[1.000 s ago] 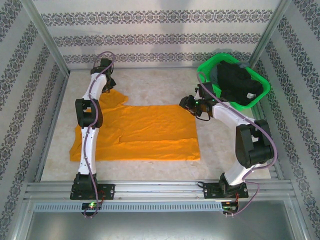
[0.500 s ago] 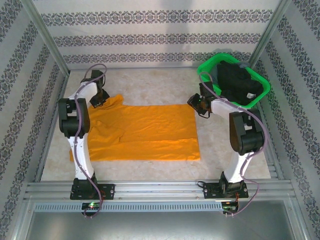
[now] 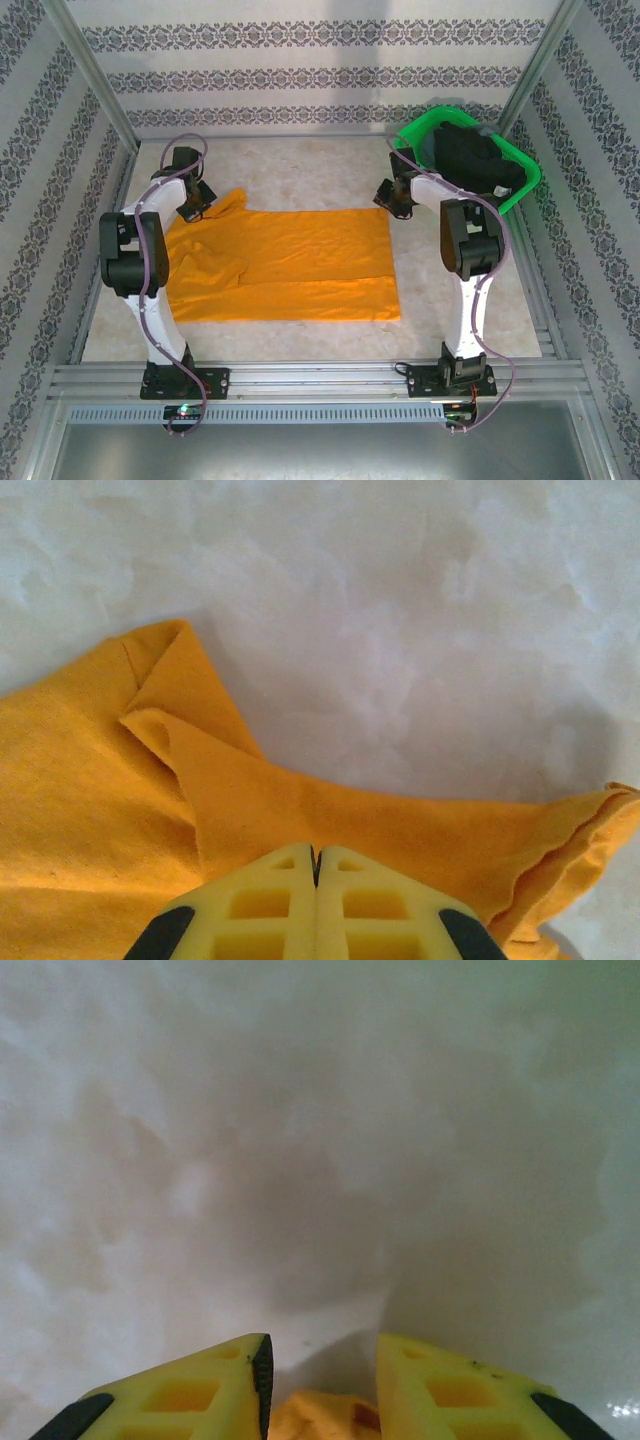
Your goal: Fold and stack the t-shirts
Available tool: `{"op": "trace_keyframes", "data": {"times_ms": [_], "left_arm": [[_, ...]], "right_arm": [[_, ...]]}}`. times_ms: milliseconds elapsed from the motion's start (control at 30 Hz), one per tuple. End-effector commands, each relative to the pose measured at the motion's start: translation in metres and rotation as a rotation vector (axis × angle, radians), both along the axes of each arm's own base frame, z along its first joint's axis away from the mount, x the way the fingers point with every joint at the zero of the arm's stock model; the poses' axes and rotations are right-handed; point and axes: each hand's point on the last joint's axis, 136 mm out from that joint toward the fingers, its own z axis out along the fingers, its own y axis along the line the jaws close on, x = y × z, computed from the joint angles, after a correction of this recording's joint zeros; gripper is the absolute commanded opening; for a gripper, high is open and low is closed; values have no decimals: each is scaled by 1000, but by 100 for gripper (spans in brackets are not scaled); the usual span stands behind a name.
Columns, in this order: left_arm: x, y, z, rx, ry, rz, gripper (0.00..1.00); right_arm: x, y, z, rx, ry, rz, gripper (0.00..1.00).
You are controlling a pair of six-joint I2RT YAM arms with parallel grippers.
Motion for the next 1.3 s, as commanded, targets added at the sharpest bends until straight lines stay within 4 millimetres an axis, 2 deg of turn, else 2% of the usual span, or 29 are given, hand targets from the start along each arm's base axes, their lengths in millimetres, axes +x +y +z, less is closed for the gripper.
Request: {"op": "trace_keyframes", "data": {"times_ms": [0,167,267,300,533,733,833,1033,1267], "left_arm": [[1,-5,17,-6,-52,-22,0],[-1,-10,7,-8,-63,-43,0],[4,-12,0,-1,-75,-55,0],[7,-12,-2,1,-80,-62,0],[28,-20,-7,11,-127,-64,0],[26,-29,-10,78,-159,-66,0],[21,-36,-10,115,-166,-76,0],[14,-47,-10,109,-189,-67,0],[3,-54,15,86,-221,-61,0]], "right_arm": [[-11,6,-10,-28,77,55,33],[-11,9,-14,-39,106,75,20],[-11,8,-9,-55,95,82,3],[-10,8,-5,-57,79,89,0],[7,16,30,-41,-60,152,0],[19,36,59,56,-189,211,0],[16,46,64,110,-214,234,0],[4,49,62,145,-202,234,0],[-7,50,72,131,-209,252,0]]}}
